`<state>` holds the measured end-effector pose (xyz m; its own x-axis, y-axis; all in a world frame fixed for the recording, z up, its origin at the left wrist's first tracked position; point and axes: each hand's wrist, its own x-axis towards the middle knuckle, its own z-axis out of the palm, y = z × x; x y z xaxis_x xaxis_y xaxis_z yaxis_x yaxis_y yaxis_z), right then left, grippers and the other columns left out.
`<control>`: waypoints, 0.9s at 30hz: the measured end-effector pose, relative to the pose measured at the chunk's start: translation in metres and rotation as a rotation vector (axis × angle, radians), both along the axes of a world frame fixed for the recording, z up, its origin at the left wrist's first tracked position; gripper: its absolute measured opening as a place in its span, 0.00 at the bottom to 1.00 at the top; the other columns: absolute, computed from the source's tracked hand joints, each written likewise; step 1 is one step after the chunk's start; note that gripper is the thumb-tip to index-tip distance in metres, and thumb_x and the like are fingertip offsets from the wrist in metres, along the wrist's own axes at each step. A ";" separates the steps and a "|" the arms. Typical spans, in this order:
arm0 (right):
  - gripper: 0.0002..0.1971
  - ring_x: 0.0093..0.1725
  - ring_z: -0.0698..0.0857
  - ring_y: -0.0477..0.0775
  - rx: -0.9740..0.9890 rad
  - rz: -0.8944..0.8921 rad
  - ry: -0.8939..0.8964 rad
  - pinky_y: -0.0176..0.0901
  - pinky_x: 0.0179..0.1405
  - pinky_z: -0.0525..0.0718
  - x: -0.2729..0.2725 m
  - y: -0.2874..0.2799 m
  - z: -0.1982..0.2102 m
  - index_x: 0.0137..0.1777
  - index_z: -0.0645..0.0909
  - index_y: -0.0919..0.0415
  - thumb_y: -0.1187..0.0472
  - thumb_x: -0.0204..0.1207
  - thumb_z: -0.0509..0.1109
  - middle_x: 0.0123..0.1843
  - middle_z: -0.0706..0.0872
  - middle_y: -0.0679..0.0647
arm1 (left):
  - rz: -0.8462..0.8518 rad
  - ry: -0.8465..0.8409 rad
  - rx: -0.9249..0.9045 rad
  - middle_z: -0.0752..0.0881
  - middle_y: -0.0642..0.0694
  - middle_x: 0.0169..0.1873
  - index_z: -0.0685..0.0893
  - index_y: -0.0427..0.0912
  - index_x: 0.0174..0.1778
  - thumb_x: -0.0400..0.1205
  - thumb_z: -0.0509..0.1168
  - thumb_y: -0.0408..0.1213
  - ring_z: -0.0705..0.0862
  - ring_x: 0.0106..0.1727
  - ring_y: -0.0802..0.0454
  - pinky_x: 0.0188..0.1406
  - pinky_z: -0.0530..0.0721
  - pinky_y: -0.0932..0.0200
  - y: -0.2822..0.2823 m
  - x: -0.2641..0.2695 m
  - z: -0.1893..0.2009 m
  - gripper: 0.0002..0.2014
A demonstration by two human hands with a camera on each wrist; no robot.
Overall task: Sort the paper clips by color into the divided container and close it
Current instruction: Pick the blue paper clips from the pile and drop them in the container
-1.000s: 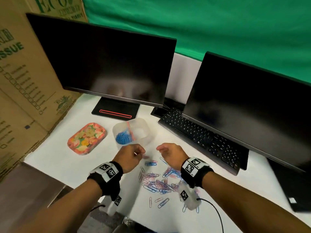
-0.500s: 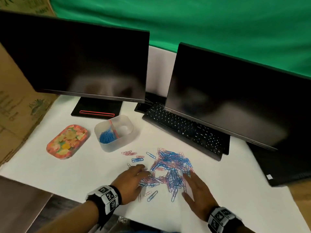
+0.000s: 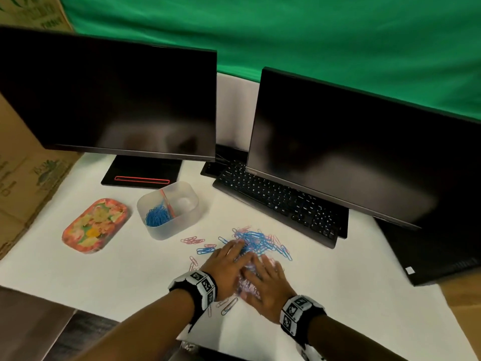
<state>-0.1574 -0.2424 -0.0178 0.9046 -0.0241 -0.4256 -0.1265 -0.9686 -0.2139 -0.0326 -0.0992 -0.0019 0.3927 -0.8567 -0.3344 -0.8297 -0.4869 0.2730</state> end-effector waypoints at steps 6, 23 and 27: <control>0.31 0.83 0.32 0.61 -0.077 0.032 0.045 0.57 0.76 0.31 -0.008 -0.028 0.005 0.76 0.31 0.29 0.26 0.76 0.38 0.84 0.31 0.52 | -0.031 -0.012 0.208 0.33 0.44 0.83 0.42 0.60 0.83 0.84 0.51 0.54 0.36 0.84 0.37 0.81 0.41 0.33 0.006 0.016 -0.012 0.33; 0.45 0.82 0.29 0.62 -0.134 0.109 0.133 0.64 0.79 0.35 0.039 -0.039 -0.003 0.81 0.30 0.42 0.23 0.66 0.30 0.82 0.26 0.55 | -0.020 -0.033 0.145 0.24 0.46 0.76 0.19 0.71 0.65 0.80 0.48 0.67 0.31 0.82 0.36 0.80 0.40 0.34 0.042 0.029 -0.027 0.38; 0.41 0.82 0.28 0.61 -0.126 0.097 0.018 0.62 0.82 0.36 0.035 -0.043 0.002 0.81 0.28 0.44 0.25 0.73 0.33 0.83 0.26 0.56 | 0.039 -0.066 0.097 0.25 0.45 0.77 0.19 0.68 0.68 0.81 0.49 0.64 0.29 0.81 0.37 0.81 0.40 0.33 0.039 0.031 -0.027 0.40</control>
<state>-0.1222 -0.2854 -0.0154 0.8975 0.0087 -0.4408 -0.0338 -0.9955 -0.0886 -0.0013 -0.0603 -0.0287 0.4489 -0.8054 -0.3872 -0.8242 -0.5405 0.1688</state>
